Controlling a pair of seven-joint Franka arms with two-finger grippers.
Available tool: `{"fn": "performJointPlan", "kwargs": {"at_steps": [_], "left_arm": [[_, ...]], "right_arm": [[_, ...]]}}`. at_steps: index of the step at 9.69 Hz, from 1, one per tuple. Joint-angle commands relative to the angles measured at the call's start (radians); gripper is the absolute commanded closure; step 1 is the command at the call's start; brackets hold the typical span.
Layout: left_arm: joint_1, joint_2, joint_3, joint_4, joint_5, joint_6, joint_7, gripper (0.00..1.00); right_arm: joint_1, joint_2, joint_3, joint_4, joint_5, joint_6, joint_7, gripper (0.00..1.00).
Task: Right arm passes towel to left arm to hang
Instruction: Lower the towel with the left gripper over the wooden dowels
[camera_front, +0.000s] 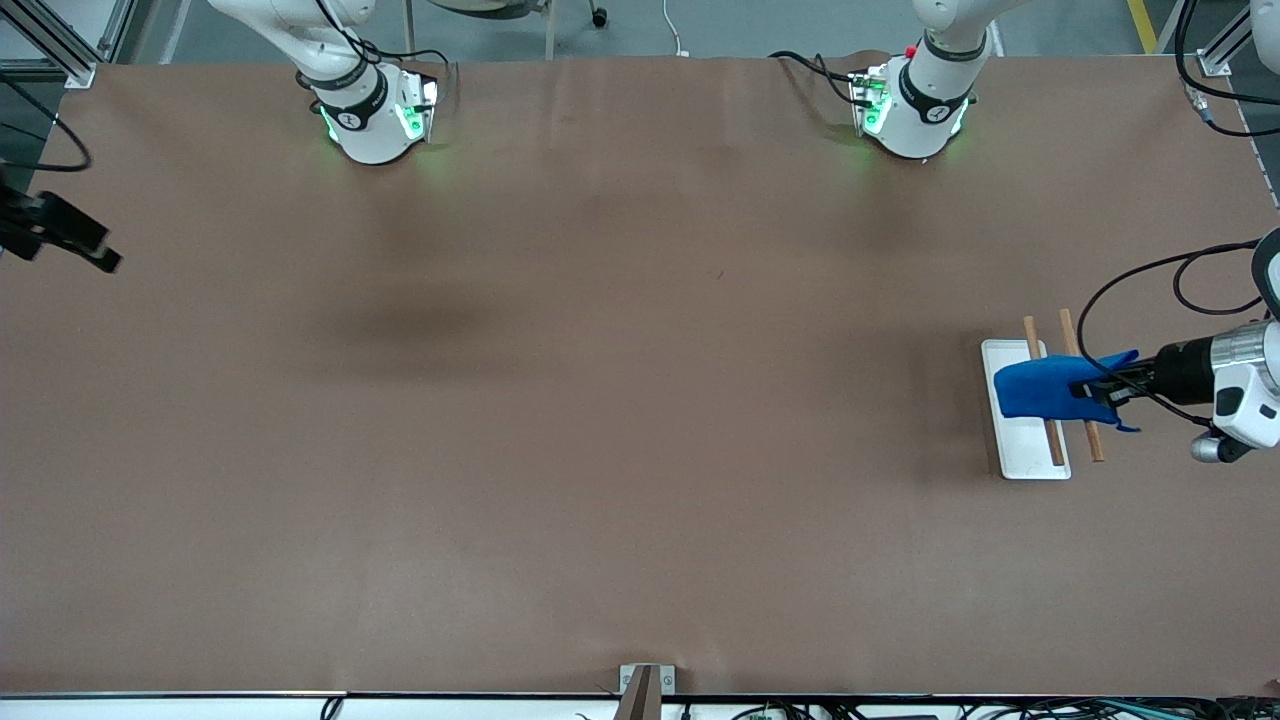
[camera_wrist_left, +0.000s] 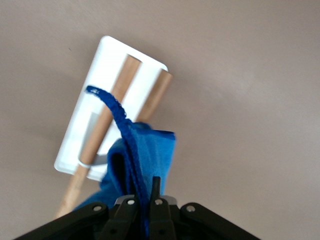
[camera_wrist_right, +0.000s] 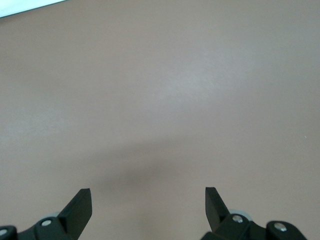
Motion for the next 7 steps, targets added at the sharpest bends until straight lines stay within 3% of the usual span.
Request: {"fn": "performJointPlan", "kwargs": {"at_steps": [1,3,5,7], "left_arm": [[0.006,0.043,-0.005,0.012,0.074,0.063,0.046,1.0],[0.018,0.077,-0.004,0.056,0.146,0.074,0.1,1.0],[0.067,0.12,-0.007,0.066,0.161,0.126,0.227,0.99],[0.08,0.152,-0.007,0.066,0.144,0.147,0.237,0.99]], "right_arm": [[0.009,-0.026,-0.008,-0.004,-0.012,-0.052,0.042,0.0],[0.011,-0.03,-0.004,-0.006,-0.013,-0.095,0.087,0.0],[0.008,0.013,-0.005,0.095,-0.026,-0.127,0.011,0.0],[0.009,0.065,-0.008,0.173,-0.027,-0.143,0.007,0.0]]}}
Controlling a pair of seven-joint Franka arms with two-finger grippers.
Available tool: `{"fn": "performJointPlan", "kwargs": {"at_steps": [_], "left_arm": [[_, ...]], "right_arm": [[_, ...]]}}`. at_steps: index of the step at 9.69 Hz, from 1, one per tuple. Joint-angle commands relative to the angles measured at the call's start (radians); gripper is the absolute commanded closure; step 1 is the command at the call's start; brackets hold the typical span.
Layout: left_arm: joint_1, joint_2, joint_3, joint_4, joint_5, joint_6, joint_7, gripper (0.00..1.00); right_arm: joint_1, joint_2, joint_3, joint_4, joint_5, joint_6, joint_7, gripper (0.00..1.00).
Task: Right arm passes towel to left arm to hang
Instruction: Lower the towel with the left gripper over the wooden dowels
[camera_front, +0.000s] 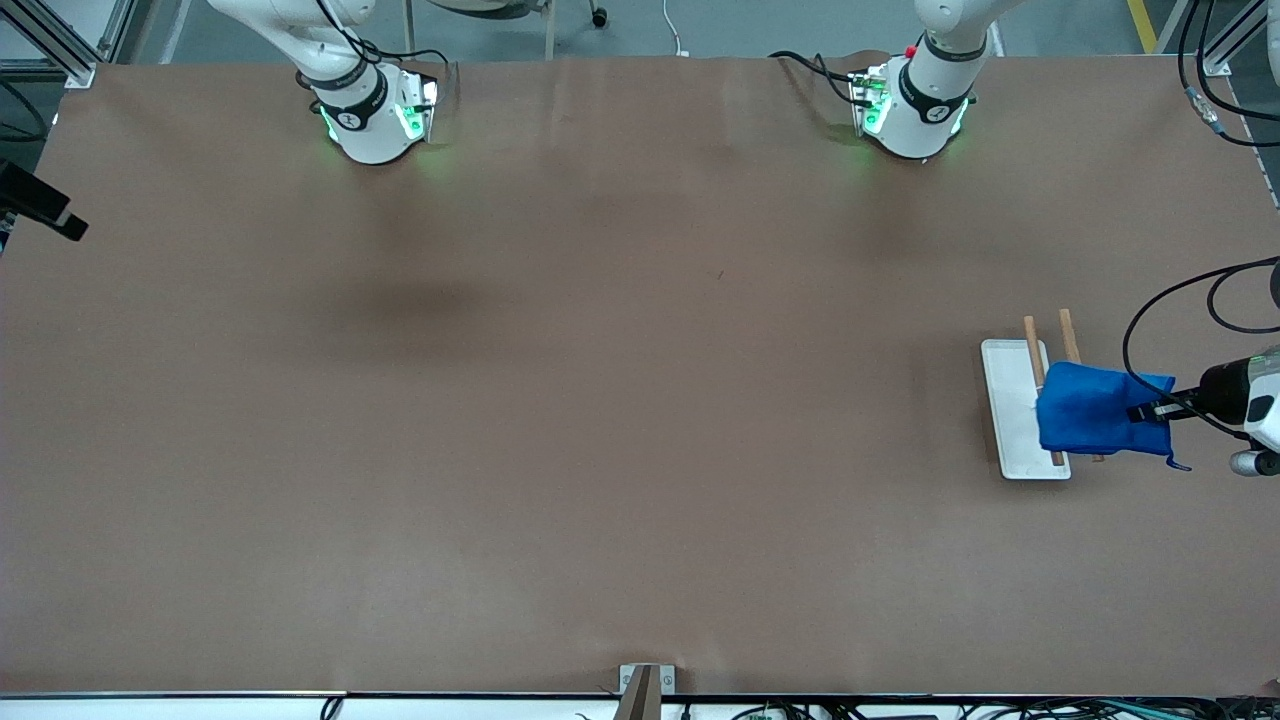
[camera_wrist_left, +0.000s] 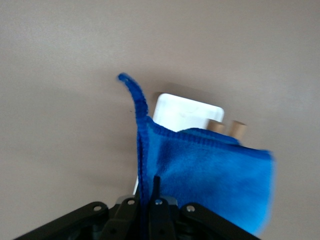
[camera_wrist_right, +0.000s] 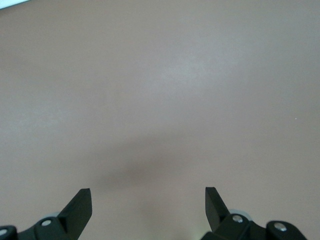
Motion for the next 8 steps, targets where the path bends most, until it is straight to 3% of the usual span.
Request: {"fn": "performJointPlan", "kwargs": {"at_steps": [1,8], "left_arm": [[0.001,0.05,-0.011,0.011,-0.005,0.018,0.005,0.99],[-0.004,0.031,-0.051,0.002,-0.003,-0.011,-0.077,0.96]], "right_arm": [[0.0,0.062,-0.002,0.089,-0.018,-0.043,-0.014,0.0],[0.0,0.062,-0.001,0.08,-0.017,-0.077,-0.013,0.0]]}}
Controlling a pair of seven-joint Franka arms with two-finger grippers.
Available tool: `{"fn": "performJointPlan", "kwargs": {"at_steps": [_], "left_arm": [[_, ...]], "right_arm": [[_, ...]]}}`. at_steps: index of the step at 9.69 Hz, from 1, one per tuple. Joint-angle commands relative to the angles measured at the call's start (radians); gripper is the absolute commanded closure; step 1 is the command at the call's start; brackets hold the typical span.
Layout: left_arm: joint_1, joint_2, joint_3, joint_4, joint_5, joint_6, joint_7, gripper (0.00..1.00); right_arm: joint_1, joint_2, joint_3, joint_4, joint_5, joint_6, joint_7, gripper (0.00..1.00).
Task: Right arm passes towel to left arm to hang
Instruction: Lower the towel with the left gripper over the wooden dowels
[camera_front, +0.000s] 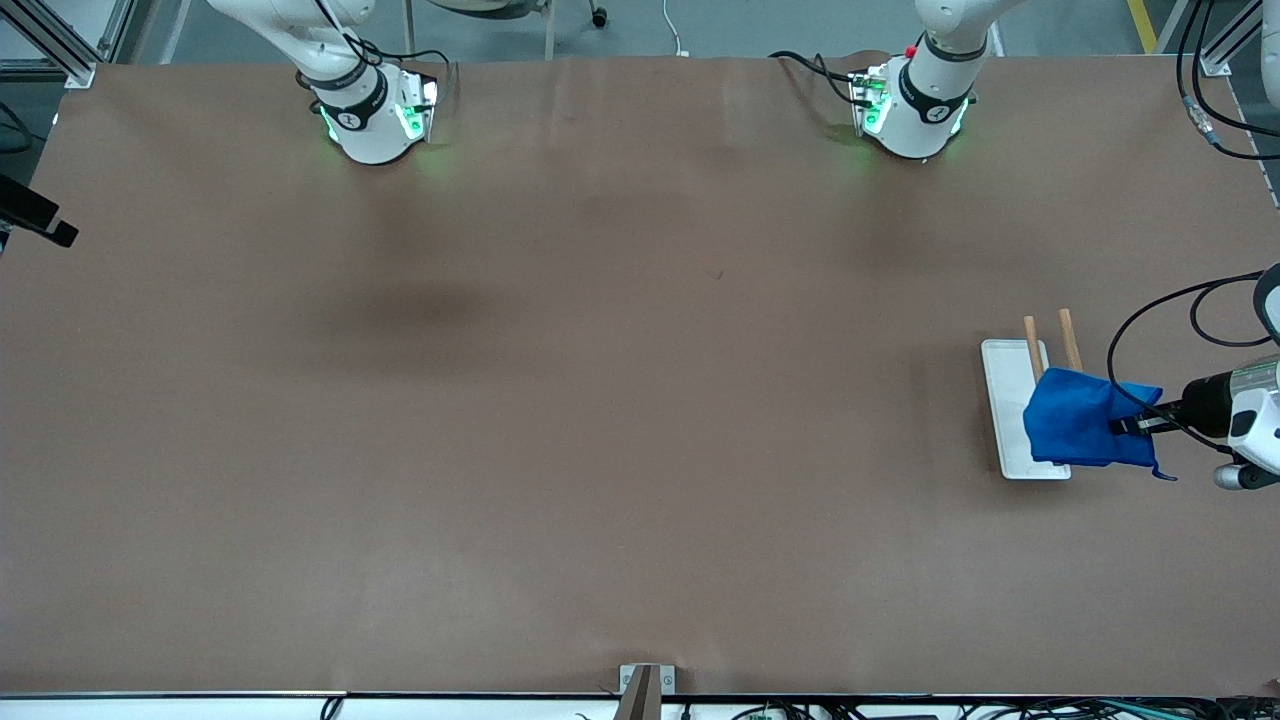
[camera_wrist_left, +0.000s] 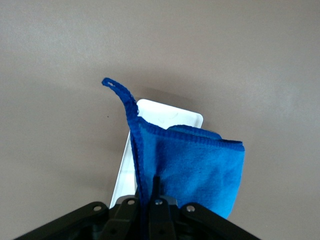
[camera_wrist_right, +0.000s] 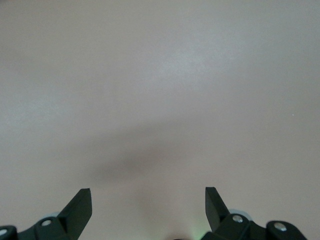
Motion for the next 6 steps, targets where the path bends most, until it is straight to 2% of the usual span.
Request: {"fn": "performJointPlan", "kwargs": {"at_steps": [1,2,3,5,6], "left_arm": [[0.001,0.02,0.004,-0.02,-0.002,0.0,0.004,0.95],[0.006,0.02,0.004,-0.018,-0.002,0.0,0.012,0.9],[0.004,0.017,0.004,-0.017,0.0,0.0,0.012,0.76],[0.006,0.01,0.004,-0.014,0.008,0.0,0.038,0.0],[0.009,0.009,0.004,-0.011,0.008,0.0,0.056,0.0]], "right_arm": [[-0.002,0.006,0.001,0.017,-0.015,-0.015,-0.007,0.0],[-0.002,0.006,0.001,0.017,-0.015,-0.015,-0.009,0.0],[-0.003,0.006,0.001,0.018,-0.015,-0.015,-0.009,0.0],[-0.003,0.005,0.003,0.02,-0.015,-0.016,-0.011,0.0],[-0.003,0.005,0.004,0.02,-0.015,-0.016,-0.009,0.0]]}}
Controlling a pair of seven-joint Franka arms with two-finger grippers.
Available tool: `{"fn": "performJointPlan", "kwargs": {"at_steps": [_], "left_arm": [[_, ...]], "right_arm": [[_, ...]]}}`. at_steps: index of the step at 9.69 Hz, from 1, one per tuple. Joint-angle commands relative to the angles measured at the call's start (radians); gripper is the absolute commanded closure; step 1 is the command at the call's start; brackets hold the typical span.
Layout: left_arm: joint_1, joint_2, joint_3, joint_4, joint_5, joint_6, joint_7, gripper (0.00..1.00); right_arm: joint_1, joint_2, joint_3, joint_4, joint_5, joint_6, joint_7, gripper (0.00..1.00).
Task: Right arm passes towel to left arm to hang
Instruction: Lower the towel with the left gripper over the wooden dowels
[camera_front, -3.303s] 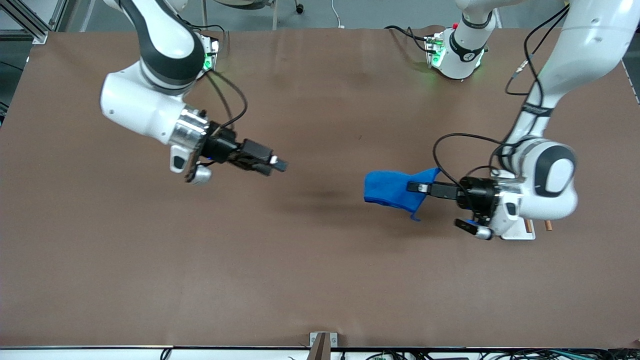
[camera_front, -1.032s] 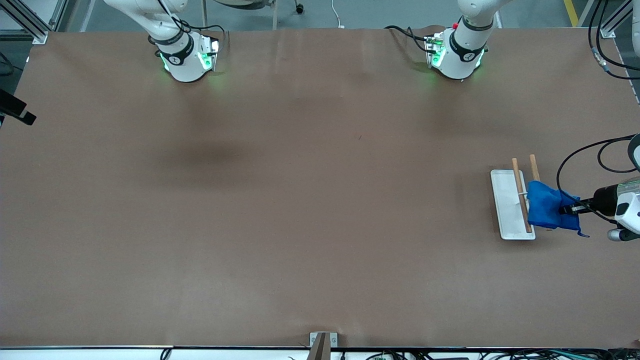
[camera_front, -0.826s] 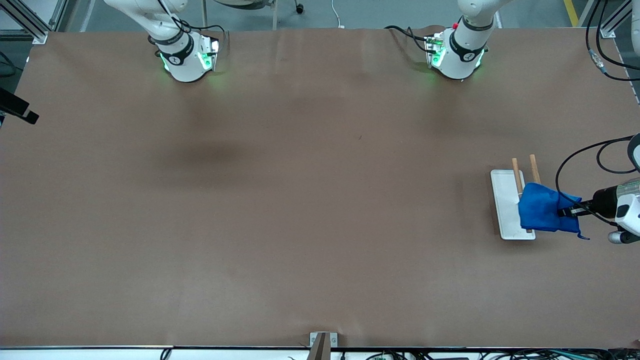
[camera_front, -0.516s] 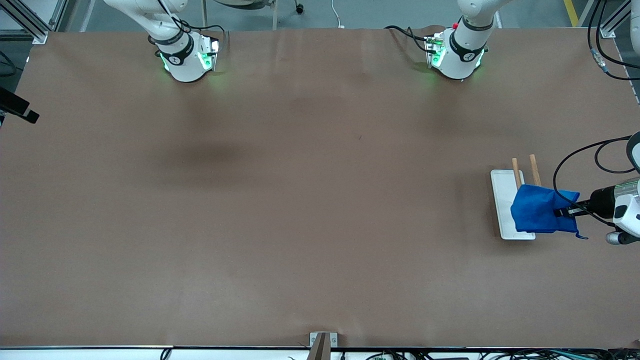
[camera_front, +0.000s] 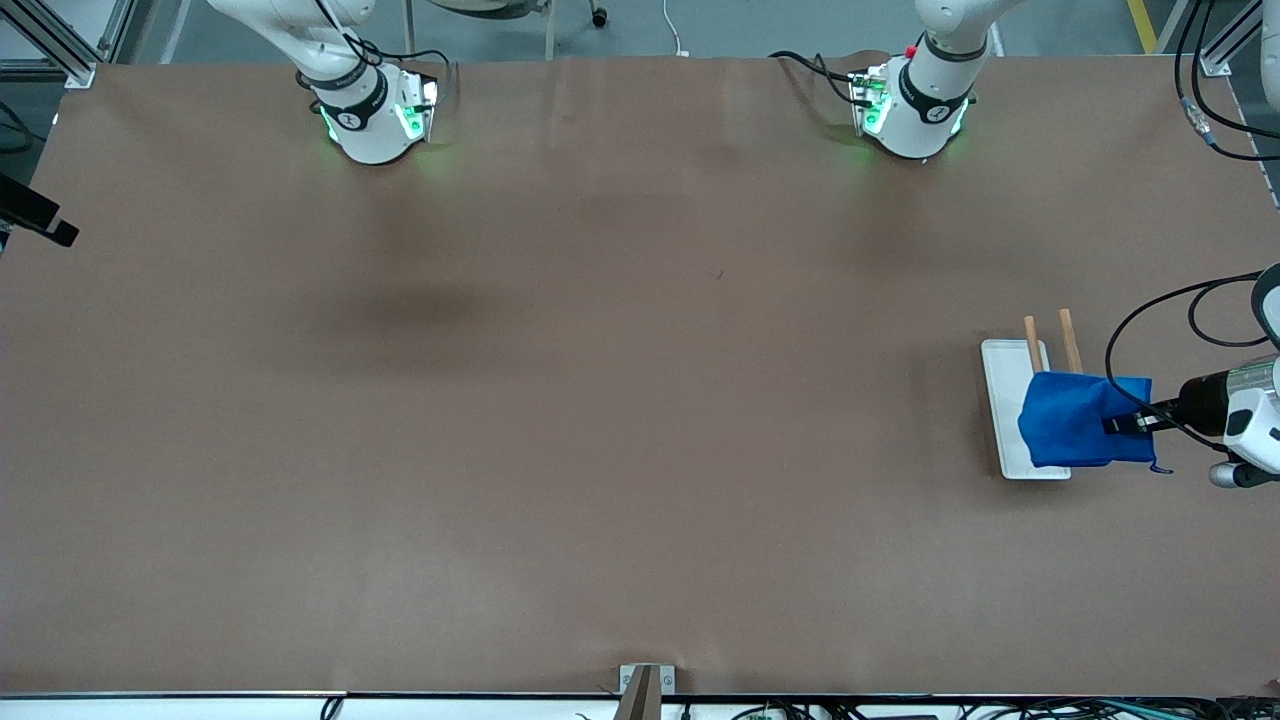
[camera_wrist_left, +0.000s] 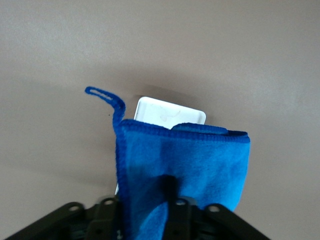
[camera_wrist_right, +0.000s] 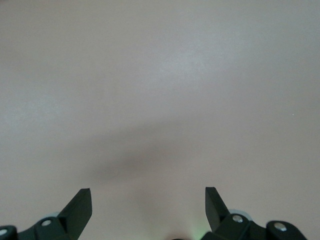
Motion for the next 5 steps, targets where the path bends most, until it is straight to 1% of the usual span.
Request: {"fn": "performJointPlan", "kwargs": {"at_steps": [1,5], "left_arm": [[0.005,0.002,0.002,-0.009,0.009,-0.002,0.036,0.0],[0.003,-0.03,0.002,0.003,0.012,-0.03,0.044,0.0]], "right_arm": [[-0.003,0.005,0.005,0.019,-0.015,-0.016,-0.008,0.0],[-0.003,0.005,0.005,0.017,-0.015,-0.025,-0.008,0.0]]}}
